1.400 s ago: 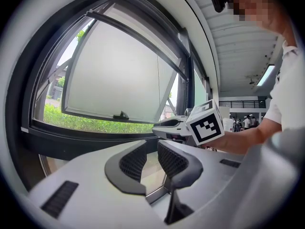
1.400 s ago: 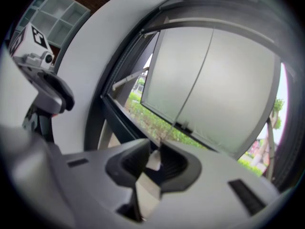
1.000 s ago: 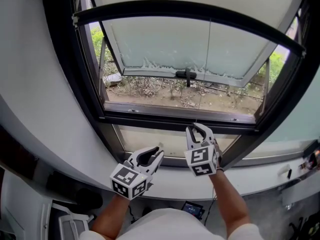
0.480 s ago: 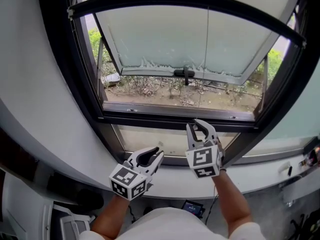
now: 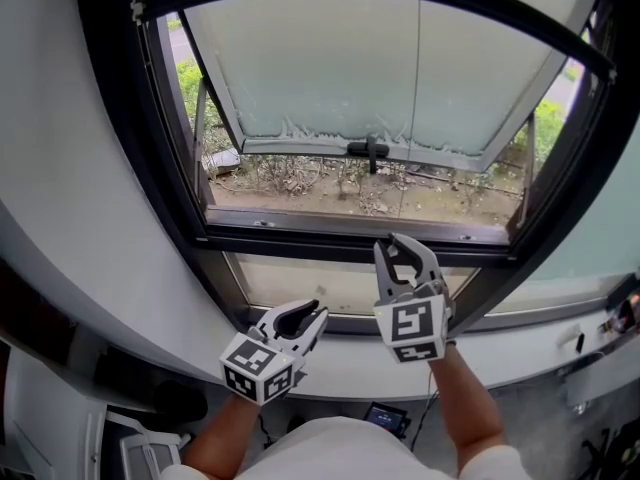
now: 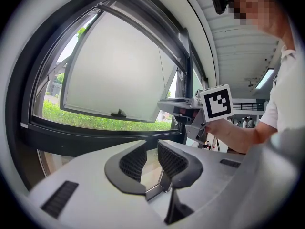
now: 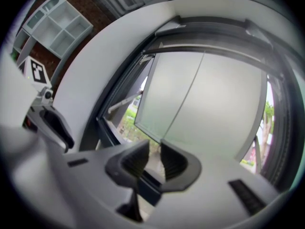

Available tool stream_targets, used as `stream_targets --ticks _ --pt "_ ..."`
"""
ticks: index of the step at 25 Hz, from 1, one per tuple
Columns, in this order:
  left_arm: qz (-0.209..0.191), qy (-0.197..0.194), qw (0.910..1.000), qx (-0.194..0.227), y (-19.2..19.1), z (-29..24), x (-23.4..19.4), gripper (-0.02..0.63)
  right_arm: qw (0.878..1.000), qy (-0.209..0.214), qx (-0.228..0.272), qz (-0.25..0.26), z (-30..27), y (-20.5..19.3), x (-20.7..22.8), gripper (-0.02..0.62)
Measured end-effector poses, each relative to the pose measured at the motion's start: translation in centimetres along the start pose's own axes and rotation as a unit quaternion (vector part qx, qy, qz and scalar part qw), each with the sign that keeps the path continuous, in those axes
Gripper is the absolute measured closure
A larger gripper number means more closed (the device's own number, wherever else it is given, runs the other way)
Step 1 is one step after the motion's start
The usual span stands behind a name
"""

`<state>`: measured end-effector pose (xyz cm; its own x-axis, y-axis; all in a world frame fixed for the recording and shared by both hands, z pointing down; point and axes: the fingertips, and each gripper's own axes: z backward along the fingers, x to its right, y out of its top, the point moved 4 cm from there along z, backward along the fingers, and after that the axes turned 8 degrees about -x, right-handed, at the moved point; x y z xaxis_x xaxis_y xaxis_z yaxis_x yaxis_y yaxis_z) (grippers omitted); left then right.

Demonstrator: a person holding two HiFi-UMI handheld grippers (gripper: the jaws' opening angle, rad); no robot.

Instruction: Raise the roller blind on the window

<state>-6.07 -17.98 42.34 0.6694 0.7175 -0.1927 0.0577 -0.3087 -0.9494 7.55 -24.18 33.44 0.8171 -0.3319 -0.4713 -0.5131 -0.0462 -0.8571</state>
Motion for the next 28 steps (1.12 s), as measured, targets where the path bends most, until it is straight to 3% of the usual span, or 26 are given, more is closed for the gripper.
stream_targets --ticks 28 --pt "0.009 -0.013 0.9999 -0.001 -0.4 -0.4 0.7 0.514 0.998 -0.026 0.046 0.017 1.1 4.0 2.4 0.517"
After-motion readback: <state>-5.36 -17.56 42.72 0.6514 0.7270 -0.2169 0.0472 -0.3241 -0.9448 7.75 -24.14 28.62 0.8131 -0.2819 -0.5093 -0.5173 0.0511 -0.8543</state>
